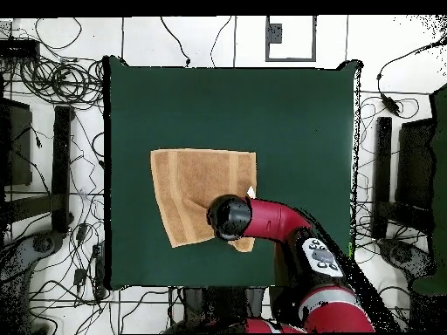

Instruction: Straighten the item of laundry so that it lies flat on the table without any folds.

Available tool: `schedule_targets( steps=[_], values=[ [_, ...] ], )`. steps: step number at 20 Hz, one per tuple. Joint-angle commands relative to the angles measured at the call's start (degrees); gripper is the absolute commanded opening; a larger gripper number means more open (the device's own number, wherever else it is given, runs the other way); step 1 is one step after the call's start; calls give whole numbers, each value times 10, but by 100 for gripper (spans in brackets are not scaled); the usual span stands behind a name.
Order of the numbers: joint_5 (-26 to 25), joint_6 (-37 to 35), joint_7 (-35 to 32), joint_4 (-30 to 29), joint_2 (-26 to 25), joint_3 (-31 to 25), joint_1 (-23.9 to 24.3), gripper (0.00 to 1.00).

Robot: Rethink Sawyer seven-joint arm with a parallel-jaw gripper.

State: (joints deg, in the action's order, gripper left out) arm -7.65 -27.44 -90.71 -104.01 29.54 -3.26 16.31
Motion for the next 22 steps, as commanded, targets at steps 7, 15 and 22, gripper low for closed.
schedule_targets(
  steps=[7, 15, 22],
  values=[
    [29, 1, -75, 18, -19, -52, 6, 100],
    [62, 1, -85, 7, -30, -90, 7, 100],
    [63, -18, -63, 17, -36, -95, 13, 100]
  ],
)
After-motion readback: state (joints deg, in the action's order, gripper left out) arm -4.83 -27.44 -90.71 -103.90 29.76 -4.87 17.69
